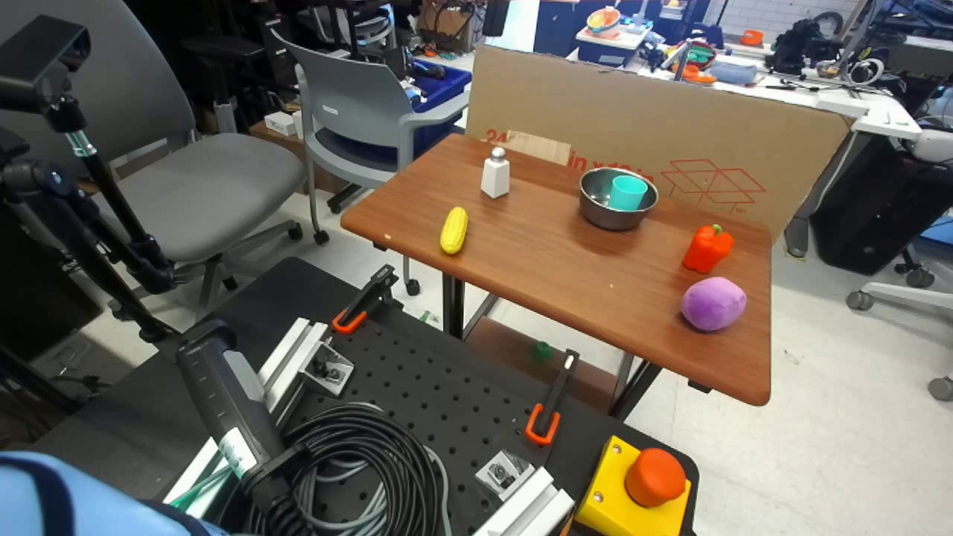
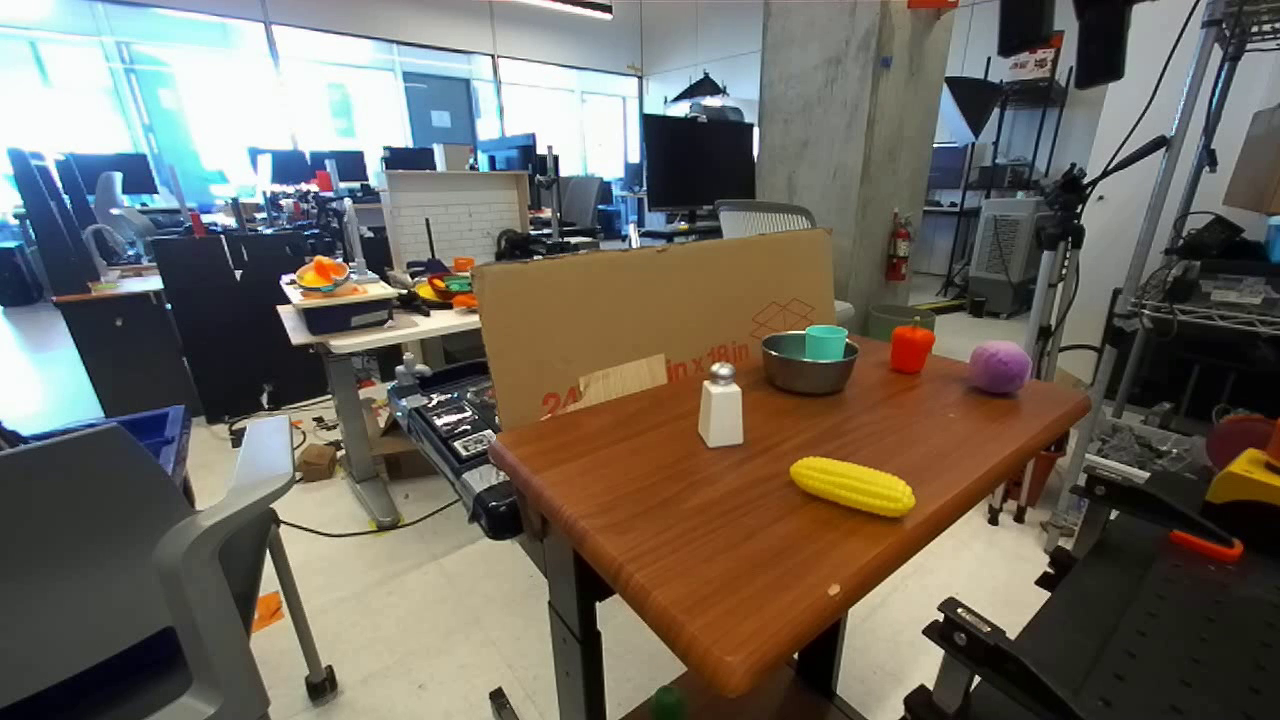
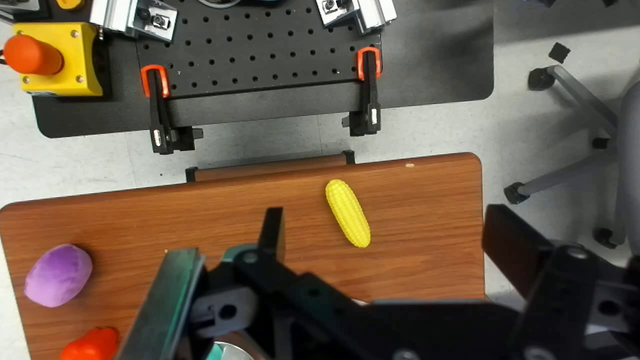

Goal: Move the salt shaker forward

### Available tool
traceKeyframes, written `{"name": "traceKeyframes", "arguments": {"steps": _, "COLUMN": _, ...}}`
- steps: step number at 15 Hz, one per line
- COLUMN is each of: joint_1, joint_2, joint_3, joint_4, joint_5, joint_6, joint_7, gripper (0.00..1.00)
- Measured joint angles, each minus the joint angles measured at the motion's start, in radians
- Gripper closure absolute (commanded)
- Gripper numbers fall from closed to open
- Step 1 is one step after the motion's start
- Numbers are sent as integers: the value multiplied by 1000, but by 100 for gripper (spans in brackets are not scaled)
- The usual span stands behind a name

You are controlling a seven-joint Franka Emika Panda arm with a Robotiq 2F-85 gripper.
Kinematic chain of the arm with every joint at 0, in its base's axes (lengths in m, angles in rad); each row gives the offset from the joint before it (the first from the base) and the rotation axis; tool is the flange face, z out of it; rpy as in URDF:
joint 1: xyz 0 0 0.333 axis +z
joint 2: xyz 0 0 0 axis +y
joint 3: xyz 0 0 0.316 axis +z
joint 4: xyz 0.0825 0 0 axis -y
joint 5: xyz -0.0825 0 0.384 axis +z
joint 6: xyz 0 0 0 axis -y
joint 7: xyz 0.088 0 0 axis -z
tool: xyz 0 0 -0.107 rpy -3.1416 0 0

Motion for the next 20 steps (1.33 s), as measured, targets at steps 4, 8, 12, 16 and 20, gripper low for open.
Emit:
{"name": "traceKeyframes", "arguments": {"steps": 4, "joint_1": 0, "joint_2": 5, "joint_3": 8, "joint_4": -12, "joint_5": -11, "joint_6": 14, "joint_7": 6, "gripper": 0}}
{"name": "traceKeyframes", "arguments": {"steps": 8, "joint_1": -5, "joint_2": 112, "joint_3": 35, "joint_4": -44, "joint_5": -88, "joint_6": 199, "joint_7": 85, "gripper": 0}}
{"name": "traceKeyframes", "arguments": {"steps": 12, "joint_1": -10, "joint_2": 339, "joint_3": 46, "joint_4": -15, "joint_5": -229, "joint_6": 413, "joint_7": 219, "gripper": 0}}
{"name": "traceKeyframes", "arguments": {"steps": 16, "joint_1": 3, "joint_2": 571, "joint_3": 37, "joint_4": 95, "joint_5": -330, "joint_6": 500, "joint_7": 344, "gripper": 0}}
{"name": "traceKeyframes", "arguments": {"steps": 20, "joint_1": 49, "joint_2": 734, "joint_3": 13, "joint_4": 244, "joint_5": -334, "joint_6": 500, "joint_7": 384, "gripper": 0}}
